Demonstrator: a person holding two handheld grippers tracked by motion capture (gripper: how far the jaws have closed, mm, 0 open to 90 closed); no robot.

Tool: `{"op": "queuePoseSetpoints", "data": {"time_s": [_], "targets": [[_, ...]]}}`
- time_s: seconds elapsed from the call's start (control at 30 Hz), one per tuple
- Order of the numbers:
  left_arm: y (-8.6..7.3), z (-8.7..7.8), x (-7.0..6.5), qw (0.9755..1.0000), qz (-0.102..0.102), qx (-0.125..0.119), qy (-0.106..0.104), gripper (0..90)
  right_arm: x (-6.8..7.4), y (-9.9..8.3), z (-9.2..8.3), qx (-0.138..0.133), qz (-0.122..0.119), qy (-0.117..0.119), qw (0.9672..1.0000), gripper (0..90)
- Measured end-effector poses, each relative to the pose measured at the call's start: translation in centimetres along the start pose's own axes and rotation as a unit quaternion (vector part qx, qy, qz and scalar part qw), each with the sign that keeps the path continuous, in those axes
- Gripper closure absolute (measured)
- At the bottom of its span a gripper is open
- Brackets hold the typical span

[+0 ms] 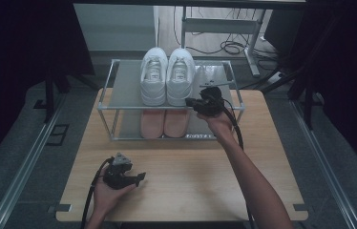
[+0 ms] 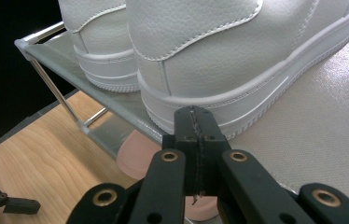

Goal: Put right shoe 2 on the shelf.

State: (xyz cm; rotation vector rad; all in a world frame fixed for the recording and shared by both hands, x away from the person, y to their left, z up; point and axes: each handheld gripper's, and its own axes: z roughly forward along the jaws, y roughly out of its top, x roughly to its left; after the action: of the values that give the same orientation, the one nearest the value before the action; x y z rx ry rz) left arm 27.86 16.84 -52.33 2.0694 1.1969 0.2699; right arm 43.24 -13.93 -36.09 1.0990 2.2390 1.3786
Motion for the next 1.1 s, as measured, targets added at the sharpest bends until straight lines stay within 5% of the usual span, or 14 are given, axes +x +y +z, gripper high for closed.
{"op": "queuePoseSetpoints", "data": {"time_s": [0.8, 1.1], "targets": [[0.0, -0.2, 0.0, 1.0000, -0.009, -0.003, 0.000, 31.3, -1.6, -1.4, -3.7, -0.038, 0.003, -0.002, 0.9993, 89.4], [0.1, -0.5, 0.2, 0.9999, -0.012, -0.008, 0.001, 31.4, -2.3, -4.0, -6.7, -0.062, 0.002, 0.002, 0.9981, 87.3]]}}
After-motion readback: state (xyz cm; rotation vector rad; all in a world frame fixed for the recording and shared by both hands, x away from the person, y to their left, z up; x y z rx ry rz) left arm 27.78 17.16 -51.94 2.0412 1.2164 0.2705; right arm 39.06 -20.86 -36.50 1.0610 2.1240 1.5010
